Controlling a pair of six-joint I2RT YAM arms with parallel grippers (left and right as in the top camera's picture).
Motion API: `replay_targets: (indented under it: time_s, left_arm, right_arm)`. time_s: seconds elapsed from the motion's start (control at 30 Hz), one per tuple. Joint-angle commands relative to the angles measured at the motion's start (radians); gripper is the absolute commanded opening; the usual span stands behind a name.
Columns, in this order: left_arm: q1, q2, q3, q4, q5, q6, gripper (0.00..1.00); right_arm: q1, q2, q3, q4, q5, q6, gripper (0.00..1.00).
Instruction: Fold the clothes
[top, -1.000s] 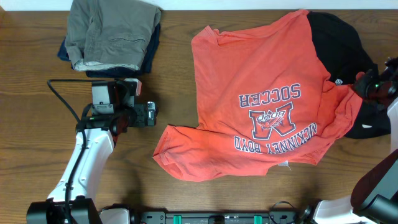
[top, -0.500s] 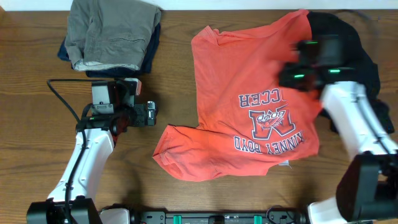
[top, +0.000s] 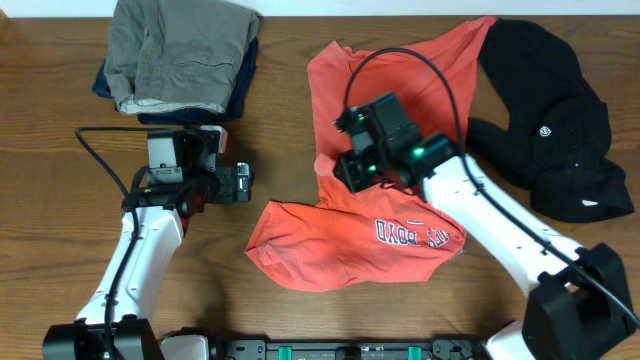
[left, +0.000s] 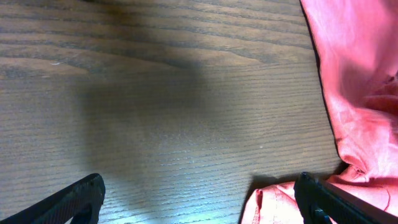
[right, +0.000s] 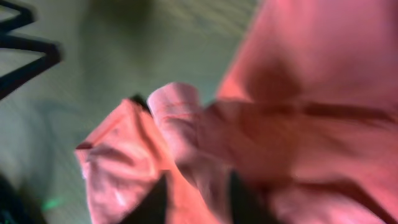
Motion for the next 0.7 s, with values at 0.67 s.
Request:
replay_targets:
  time_s: [0.67]
  left_arm:
    - [-0.002, 0.002, 0.018, 0.01, 0.006, -0.01, 0.98]
  right_arm:
    - [-0.773, 0.179, 0.018, 0.01, 0.293, -0.003, 0.92]
